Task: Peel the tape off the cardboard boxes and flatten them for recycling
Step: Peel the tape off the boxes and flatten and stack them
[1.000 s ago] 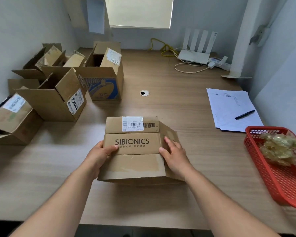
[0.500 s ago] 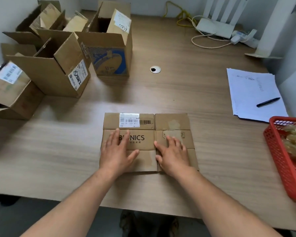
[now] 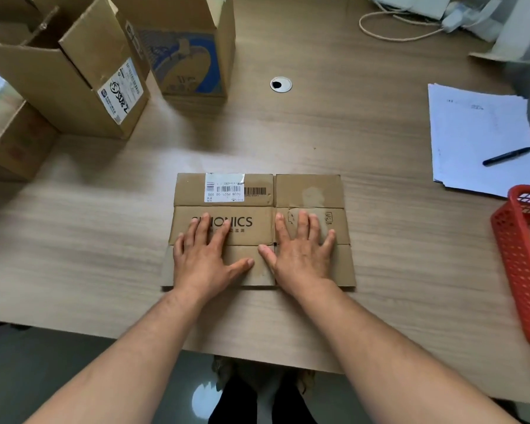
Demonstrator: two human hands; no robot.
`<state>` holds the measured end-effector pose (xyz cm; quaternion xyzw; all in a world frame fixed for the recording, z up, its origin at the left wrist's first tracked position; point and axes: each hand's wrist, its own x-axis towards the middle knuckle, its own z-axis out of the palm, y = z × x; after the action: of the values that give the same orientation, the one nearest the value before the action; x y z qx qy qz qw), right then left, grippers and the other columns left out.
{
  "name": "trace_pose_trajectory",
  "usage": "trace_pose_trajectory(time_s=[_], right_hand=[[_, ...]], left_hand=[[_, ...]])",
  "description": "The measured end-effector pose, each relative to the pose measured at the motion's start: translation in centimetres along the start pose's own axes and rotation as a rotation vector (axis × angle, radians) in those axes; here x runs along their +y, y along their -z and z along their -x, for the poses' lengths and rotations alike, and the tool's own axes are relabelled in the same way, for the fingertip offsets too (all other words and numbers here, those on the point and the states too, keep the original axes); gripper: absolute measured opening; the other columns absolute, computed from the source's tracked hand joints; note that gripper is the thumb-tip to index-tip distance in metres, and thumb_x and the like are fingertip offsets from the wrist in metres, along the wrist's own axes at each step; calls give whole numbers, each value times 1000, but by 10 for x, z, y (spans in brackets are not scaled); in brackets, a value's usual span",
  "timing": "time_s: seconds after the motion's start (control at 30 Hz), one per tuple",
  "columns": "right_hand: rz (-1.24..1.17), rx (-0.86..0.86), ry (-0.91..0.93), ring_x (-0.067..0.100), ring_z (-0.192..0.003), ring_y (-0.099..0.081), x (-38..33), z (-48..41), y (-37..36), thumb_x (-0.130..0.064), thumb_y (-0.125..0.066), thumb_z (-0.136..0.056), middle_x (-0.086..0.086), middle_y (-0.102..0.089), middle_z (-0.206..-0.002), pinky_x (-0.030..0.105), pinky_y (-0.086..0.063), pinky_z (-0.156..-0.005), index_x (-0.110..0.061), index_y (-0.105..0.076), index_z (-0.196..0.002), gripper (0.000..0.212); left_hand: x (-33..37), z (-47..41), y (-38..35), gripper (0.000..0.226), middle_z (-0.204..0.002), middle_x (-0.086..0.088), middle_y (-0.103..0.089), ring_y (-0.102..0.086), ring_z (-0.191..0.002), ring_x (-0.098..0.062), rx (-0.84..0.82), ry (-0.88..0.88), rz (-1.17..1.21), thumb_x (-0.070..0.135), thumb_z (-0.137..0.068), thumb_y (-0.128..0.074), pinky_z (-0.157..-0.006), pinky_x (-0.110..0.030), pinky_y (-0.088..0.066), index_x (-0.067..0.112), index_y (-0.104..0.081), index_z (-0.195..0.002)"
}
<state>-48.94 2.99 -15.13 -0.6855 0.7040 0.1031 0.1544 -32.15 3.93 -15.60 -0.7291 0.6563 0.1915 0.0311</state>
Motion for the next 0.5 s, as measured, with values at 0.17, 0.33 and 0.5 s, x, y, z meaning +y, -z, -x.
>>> trace_pose_trajectory(time_s=[0.17,0.33,0.5], right_hand=[[0,30,13,32,-145,1,2,-2,1,-69,-28,-90,12,-2,-159,63,-4,-110,-34,-9,-151,72],[-159,182,0,25,-137,-23,29,6,6,-56,-44,-91,7,-29,-149,42,-20,-110,-25,-34,-141,59],[-343,197,-486,32,-125,-42,62,28,3,-60,-63,-79,15,-45,-133,38,-36,-100,-8,-42,-129,75]], left_hand=[[2,-2,1,91,-163,3,-2,4,-149,-17,22,24,51,75,-73,-58,-118,-38,0,41,-22,-149],[-15,3,14,86,-157,1,-24,-20,-144,-23,63,37,63,63,-76,-67,-114,-40,-20,30,-32,-148],[-35,6,20,93,-137,-16,-40,-34,-130,-34,57,293,128,68,-67,-72,-106,-44,-34,14,-40,-135]])
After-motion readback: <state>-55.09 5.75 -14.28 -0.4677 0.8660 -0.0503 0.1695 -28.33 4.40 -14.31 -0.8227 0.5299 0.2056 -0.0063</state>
